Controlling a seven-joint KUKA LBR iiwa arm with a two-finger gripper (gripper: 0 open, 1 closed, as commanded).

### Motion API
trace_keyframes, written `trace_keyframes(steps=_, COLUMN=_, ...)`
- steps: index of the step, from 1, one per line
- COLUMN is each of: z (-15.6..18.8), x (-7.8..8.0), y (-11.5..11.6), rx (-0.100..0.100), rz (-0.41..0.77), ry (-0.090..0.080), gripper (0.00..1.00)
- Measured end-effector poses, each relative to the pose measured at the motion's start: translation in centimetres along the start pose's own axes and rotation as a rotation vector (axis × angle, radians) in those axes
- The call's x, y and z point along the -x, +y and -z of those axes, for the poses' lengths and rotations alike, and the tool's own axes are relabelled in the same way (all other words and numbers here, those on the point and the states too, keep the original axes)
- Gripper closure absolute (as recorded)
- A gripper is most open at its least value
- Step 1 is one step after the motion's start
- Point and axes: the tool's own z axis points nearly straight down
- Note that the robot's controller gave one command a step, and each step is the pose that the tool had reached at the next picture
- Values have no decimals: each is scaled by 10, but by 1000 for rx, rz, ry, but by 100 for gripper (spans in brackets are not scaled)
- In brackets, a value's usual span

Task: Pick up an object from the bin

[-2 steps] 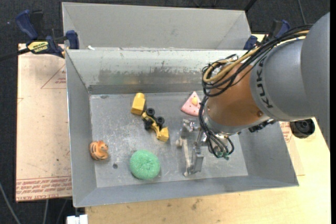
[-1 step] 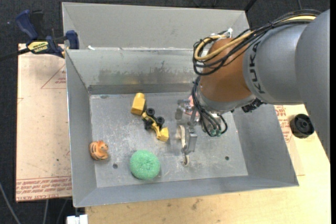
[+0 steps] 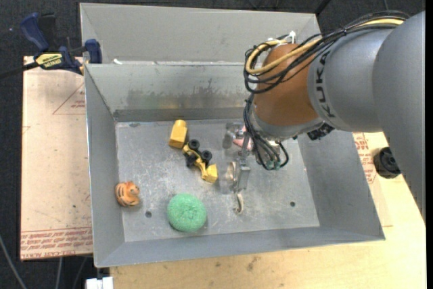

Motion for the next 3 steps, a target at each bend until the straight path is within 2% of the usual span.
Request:
trace_keyframes(steps=1, z=-12, x=29, y=37, rx=-2, rz=5, ry=6, gripper=0)
trace_keyframes(steps=2, z=-17, x=3, y=40, rx=1, rz=-13, ry=3, gripper=0)
trace_keyframes(steps=3, z=-20, x=-15, y=47, rx=-2, rz=-41, ry=11, gripper=0)
